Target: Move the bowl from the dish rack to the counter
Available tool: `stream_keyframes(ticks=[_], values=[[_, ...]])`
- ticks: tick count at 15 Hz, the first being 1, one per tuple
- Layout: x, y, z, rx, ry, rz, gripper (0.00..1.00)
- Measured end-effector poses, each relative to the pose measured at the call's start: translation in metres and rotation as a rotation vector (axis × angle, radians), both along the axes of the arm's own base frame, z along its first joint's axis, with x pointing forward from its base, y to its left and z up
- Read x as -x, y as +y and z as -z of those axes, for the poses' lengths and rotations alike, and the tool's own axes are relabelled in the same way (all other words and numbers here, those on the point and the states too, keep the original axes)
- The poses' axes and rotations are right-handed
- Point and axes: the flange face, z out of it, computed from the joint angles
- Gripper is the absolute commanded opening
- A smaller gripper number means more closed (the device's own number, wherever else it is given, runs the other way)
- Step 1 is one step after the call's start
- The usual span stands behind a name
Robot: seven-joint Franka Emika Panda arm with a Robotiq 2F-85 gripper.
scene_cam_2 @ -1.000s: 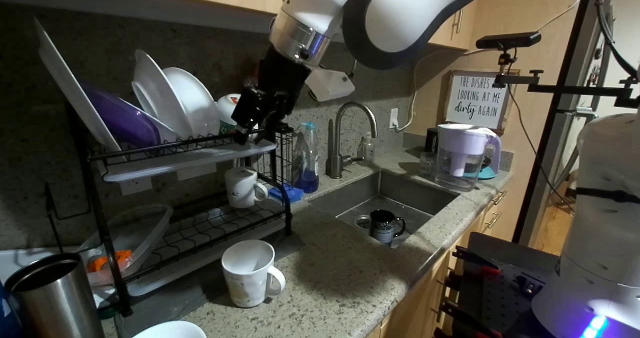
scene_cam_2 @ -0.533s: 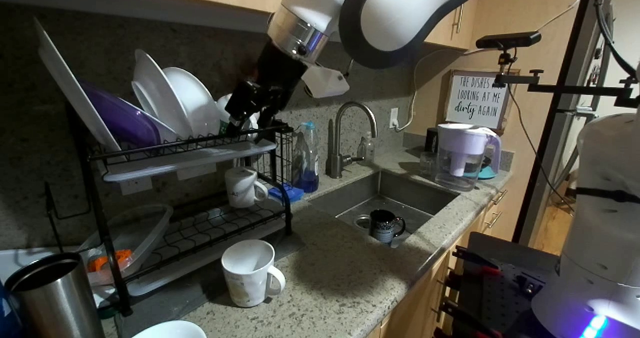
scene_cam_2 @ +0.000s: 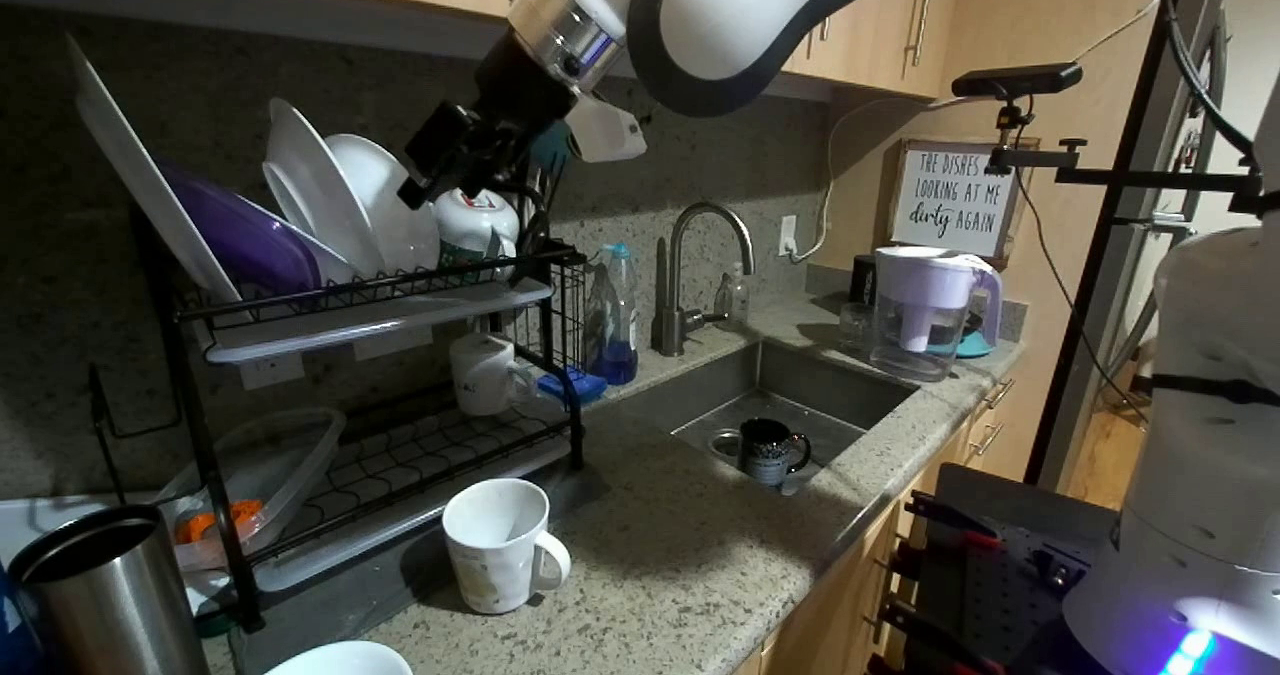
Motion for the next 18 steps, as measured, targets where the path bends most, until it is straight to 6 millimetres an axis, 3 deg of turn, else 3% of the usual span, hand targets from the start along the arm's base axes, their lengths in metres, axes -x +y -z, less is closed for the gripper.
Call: stream_keyframes(ticks=[5,8,13,18], values=[[-0.031,0.000,0.004,-0.048,-0.023,0.004,1.00],[-0.042,-0.010,-0.001,-0.061,-0.042,0.027,1.00],[-0.045,-0.032,-0.019,-0.079,-0.096,0.064,1.00],[-0.041,-0.020,-0.015,-0.119,-0.074,0.060,0.97]])
